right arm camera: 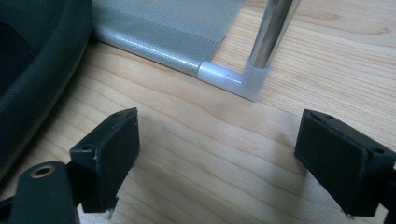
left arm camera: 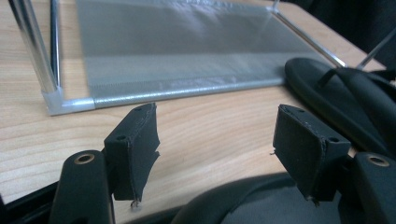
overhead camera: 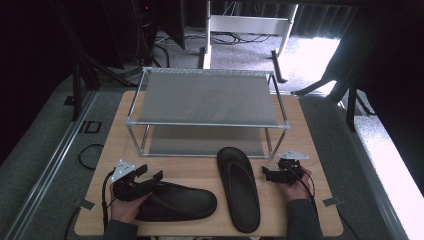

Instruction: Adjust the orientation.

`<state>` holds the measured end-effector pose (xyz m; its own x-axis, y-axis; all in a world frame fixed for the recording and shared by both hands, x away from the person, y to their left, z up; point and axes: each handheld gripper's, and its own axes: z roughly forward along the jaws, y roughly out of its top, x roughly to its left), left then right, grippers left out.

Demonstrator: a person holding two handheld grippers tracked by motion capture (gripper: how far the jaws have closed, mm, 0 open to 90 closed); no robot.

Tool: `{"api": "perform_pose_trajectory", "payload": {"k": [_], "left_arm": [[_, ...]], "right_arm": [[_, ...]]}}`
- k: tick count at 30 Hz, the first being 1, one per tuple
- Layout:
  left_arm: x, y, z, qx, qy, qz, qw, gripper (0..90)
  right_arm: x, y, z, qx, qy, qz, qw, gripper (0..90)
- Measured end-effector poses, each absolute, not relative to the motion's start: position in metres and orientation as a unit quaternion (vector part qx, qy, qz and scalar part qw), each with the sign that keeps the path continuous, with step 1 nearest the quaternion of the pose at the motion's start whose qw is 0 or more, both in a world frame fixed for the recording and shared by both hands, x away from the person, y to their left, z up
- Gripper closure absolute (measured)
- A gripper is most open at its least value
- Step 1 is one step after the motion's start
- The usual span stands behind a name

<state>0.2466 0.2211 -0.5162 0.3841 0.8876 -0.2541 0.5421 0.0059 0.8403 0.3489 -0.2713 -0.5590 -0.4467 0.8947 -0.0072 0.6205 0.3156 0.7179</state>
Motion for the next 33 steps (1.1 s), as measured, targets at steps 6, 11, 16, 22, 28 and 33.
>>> {"api": "perform_pose_trajectory", "payload": {"k": [6, 11, 16, 22, 28, 33], "left_arm": [[0.244, 0.22, -0.516, 0.692, 0.525, 0.19, 0.457, 32.4], [0.242, 0.222, -0.516, 0.688, 0.539, 0.194, 0.445, 33.5], [0.235, 0.222, -0.514, 0.689, 0.535, 0.207, 0.443, 33.5], [0.231, 0.22, -0.512, 0.692, 0.532, 0.205, 0.443, 33.5], [0.227, 0.221, -0.512, 0.691, 0.535, 0.202, 0.443, 33.5], [0.226, 0.221, -0.513, 0.692, 0.535, 0.198, 0.442, 33.4]], "right_arm": [[0.347, -0.27, -0.559, 0.487, 0.78, 0.331, 0.212, 16.8], [0.346, -0.269, -0.559, 0.488, 0.78, 0.33, 0.212, 16.8], [0.341, -0.267, -0.555, 0.485, 0.781, 0.33, 0.216, 37.1], [0.337, -0.271, -0.54, 0.481, 0.76, 0.347, 0.266, 54.6], [0.346, -0.276, -0.533, 0.481, 0.752, 0.367, 0.262, 62.5], [0.355, -0.276, -0.532, 0.482, 0.749, 0.369, 0.265, 63.7]]}}
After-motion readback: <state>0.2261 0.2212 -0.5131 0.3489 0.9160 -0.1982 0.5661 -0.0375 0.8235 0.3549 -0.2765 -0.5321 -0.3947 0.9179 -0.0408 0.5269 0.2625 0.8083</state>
